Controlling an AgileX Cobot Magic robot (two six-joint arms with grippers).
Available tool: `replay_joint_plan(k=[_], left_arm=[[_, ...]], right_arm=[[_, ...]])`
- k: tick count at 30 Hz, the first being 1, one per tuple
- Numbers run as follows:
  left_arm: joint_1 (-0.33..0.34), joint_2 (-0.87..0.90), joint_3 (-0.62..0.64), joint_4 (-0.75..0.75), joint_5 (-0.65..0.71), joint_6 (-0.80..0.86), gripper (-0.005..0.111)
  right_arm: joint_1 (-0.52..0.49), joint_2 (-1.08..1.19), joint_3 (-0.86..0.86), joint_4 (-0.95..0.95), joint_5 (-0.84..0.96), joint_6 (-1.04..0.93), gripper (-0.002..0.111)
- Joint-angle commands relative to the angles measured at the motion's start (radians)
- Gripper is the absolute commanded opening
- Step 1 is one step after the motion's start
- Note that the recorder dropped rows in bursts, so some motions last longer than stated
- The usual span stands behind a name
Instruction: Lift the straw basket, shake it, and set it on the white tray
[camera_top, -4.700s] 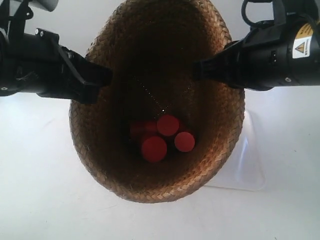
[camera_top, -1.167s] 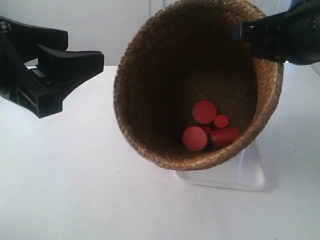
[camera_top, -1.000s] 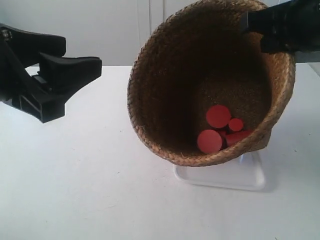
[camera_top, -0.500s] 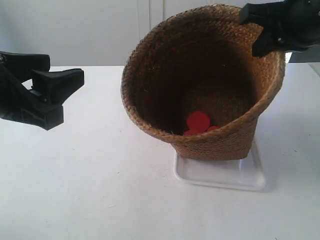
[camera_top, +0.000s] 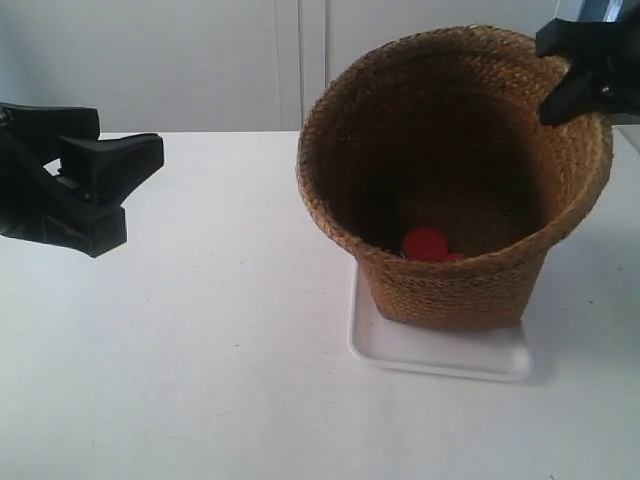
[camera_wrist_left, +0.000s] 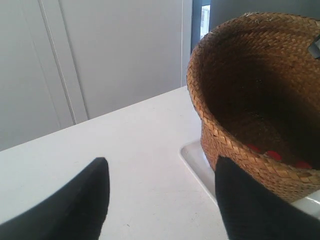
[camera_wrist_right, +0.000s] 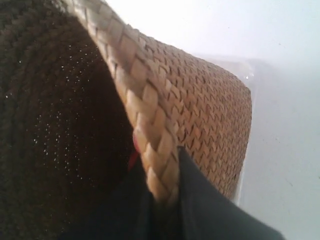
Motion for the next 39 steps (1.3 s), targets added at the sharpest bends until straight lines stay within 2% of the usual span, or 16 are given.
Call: replay_joint_plan(k=[1,17,20,25,28,31,39], left_arm=[[0.002,-0.001,0.004,-0.016,0.001,0.000,0.064],[0.002,-0.001,0.004,-0.016,0.005,0.004,0.064],[0.002,-0.001,0.004,-0.016,0.005,0.004,0.064],[0.002,-0.001,0.004,-0.016,0.005,0.004,0.064],[0.002,-0.001,0.004,-0.016,0.000,0.004,0.064],[0.002,-0.001,0.004,-0.016,-0.003,0.004,0.064],[0.002,-0.001,0.004,-0.016,-0.007,0.026,0.064]], right_arm=[[-0.008,0.025,-0.009,0.066,-0.049,-0.026,0.000],[-0.008,0.124,-0.011,-0.042,-0.087,-0.018,0.002],[-0.008,0.124,-0.011,-0.060,-0.094,-0.018,0.011],[-0.008,0.119,-0.011,-0.060,-0.104,-0.018,0.040],[-0.008,0.108,-0.011,-0.060,-0.119,-0.018,0.053],[-0.008,0.076,-0.011,-0.060,-0.138,-0.018,0.058],[-0.008,-0.093,-0.011,-0.053,-0.217,0.021,0.057]])
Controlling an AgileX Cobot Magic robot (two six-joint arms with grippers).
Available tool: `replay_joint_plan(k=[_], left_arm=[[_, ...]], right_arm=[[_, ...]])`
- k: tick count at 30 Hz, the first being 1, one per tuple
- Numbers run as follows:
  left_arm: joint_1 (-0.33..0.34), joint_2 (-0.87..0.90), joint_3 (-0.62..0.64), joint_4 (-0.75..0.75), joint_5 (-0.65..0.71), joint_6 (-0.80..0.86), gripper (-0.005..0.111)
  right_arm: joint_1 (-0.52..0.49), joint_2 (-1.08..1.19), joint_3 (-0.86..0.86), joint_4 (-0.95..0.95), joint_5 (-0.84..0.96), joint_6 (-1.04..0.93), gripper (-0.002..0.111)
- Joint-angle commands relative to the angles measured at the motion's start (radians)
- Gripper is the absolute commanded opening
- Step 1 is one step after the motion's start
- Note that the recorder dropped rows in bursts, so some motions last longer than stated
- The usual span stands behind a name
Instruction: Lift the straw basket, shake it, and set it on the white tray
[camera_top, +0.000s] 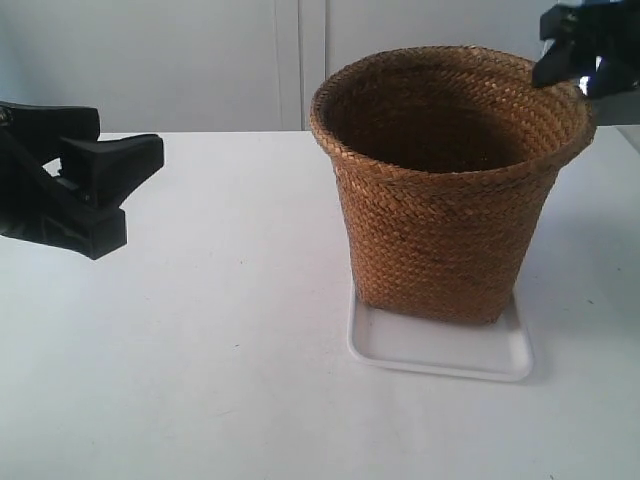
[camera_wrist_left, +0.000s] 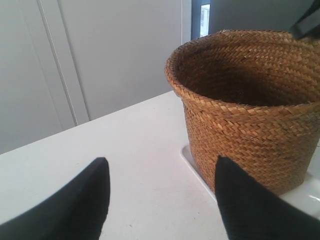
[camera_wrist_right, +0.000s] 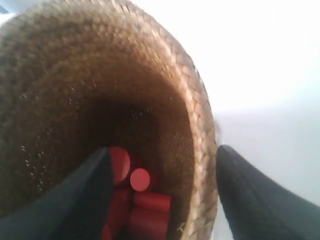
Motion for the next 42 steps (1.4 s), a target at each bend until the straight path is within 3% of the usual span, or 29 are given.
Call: replay_joint_plan(k=[1,7,11,20,22,28,33,42], left_arm=[[0.002,-0.001,0.004,-0.016,-0.007,0.008,0.064],[0.002,-0.001,0.004,-0.016,-0.007,0.008,0.064],[0.002,-0.001,0.004,-0.016,-0.003,0.008,0.059],[0.002,-0.001,0.004,-0.012,0.050,0.008,0.008],[0.002,-0.001,0.004,-0.007,0.068,0.008,0.000],[0.002,-0.005,0.004,-0.007,0.094,0.008,0.000],[0.002,-0.026,0.004,-0.007,0.128,0.010,0.000],[0.002,-0.165,0.004,0.008,0.265,0.012,0.000]], right_arm=[[-0.002,-0.112,0.001,0.002,-0.052,0.022,0.057],[0.000,-0.231,0.015,0.063,-0.043,0.040,0.057],[0.000,-0.303,0.043,0.180,0.007,-0.058,0.049],[0.000,-0.503,0.187,0.314,0.001,-0.251,0.000],[0.000,-0.559,0.235,0.317,-0.038,-0.259,0.000],[0.000,-0.704,0.376,0.390,-0.094,-0.270,0.000],[0.000,-0.816,0.497,0.582,-0.051,-0.451,0.000],[0.000,-1.082,0.695,0.670,-0.095,-0.587,0.000]])
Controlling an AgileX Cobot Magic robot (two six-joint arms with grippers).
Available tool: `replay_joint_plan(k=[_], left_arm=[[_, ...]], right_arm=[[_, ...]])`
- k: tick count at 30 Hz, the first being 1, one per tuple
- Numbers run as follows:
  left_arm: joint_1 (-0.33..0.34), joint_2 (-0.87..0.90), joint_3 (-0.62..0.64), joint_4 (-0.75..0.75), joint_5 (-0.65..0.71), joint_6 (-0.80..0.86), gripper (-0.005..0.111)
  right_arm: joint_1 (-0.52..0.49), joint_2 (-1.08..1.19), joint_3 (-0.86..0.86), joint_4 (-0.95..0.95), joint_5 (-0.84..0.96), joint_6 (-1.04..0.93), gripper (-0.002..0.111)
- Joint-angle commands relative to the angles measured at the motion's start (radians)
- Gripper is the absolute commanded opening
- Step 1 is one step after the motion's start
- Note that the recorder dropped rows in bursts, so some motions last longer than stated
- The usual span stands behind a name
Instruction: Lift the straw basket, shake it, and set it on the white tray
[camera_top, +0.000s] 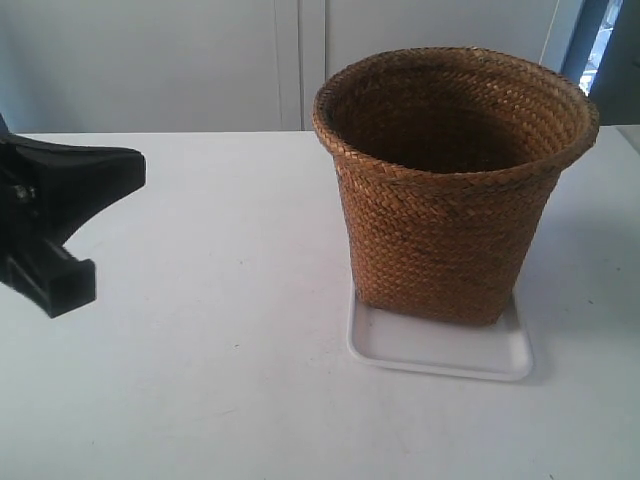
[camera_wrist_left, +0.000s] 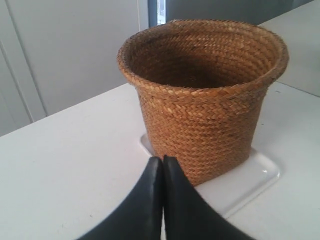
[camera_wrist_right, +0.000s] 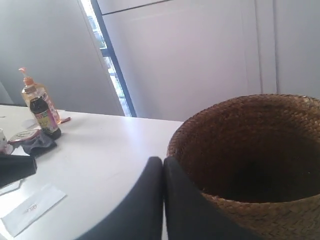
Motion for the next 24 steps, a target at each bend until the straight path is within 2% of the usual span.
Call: replay_joint_plan(k=[1,9,24], left_arm=[[0.002,-0.096,0.004,0.016,0.067,0.005,0.000],[0.002,-0.161,0.004,0.018,0.060,0.005,0.000],[0.002,-0.163,0.004,0.018,0.060,0.005,0.000]], right_arm=[[0.000,-0.154,0.084,0.034,-0.050,-0.056,0.000],[0.000,-0.290,0.149,0.034,-0.068,-0.051,0.000],[0.000,-0.298,0.149,0.034,-0.068,-0.032,0.000]])
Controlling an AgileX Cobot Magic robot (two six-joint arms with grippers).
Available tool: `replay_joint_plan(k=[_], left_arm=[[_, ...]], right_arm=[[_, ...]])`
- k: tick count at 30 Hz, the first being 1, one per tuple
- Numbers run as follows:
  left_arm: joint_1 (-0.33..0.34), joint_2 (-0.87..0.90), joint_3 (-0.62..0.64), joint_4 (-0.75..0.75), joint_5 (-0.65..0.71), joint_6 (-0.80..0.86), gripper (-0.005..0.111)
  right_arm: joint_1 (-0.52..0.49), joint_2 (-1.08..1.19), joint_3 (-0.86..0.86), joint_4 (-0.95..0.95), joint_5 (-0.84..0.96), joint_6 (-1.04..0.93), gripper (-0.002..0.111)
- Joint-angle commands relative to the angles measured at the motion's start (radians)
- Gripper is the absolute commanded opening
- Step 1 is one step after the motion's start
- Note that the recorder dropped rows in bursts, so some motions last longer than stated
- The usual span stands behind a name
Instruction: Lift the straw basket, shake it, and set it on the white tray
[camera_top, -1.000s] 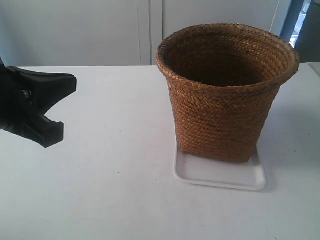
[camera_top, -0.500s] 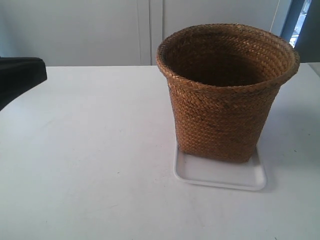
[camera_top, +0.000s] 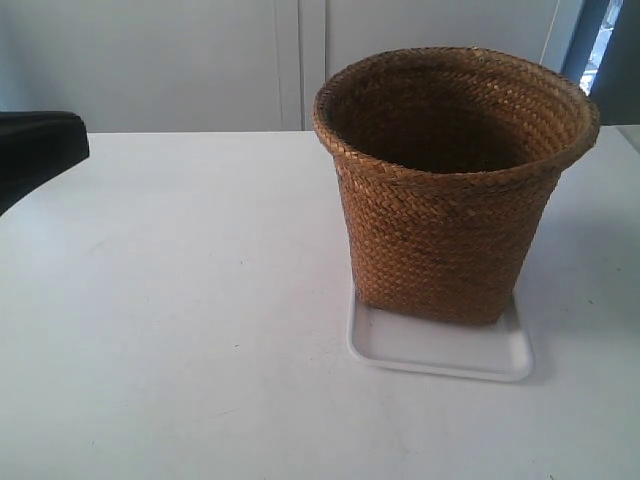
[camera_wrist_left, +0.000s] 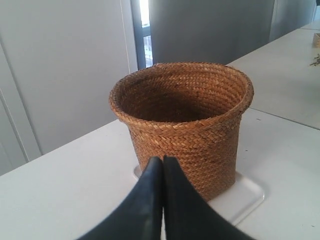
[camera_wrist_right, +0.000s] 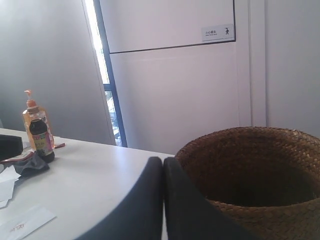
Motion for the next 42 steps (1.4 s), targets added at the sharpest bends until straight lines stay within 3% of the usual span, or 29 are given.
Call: replay_joint_plan(k=[1,8,14,19,28,30,33,35,42], left_arm=[[0.002,-0.010,0.004,-0.009,0.005,0.003,0.000],[0.029,-0.018,0.004,-0.009,0.017,0.003,0.000],[0.267,-0.125,0.004,-0.009,0.261,0.003,0.000],[0.439,-0.187,0.004,0.000,0.307,0.003,0.000],[0.462,-0.176,0.011,0.105,0.296,-0.030,0.000],[0.462,-0.173,0.043,0.235,0.287,-0.204,0.000],[0.462,-0.173,0.114,0.757,0.266,-0.796,0.000],[0.462,-0.182,0.154,0.987,0.266,-1.044,0.000],[0.462,-0.225,0.268,1.054,0.259,-1.054,0.000]], right_arm=[[0.000,-0.004,0.006,0.007,-0.006,0.003,0.000],[0.000,-0.004,0.006,0.007,-0.006,0.003,0.000],[0.000,-0.004,0.006,0.007,-0.008,0.003,0.000],[0.000,-0.004,0.006,0.007,-0.008,0.003,0.000],[0.000,-0.004,0.006,0.007,-0.008,0.003,0.000],[0.000,-0.004,0.006,0.007,-0.008,0.003,0.000],[0.000,-0.004,0.006,0.007,-0.008,0.003,0.000],[0.000,-0.004,0.006,0.007,-0.008,0.003,0.000],[0.000,-0.004,0.006,0.007,-0.008,0.003,0.000]])
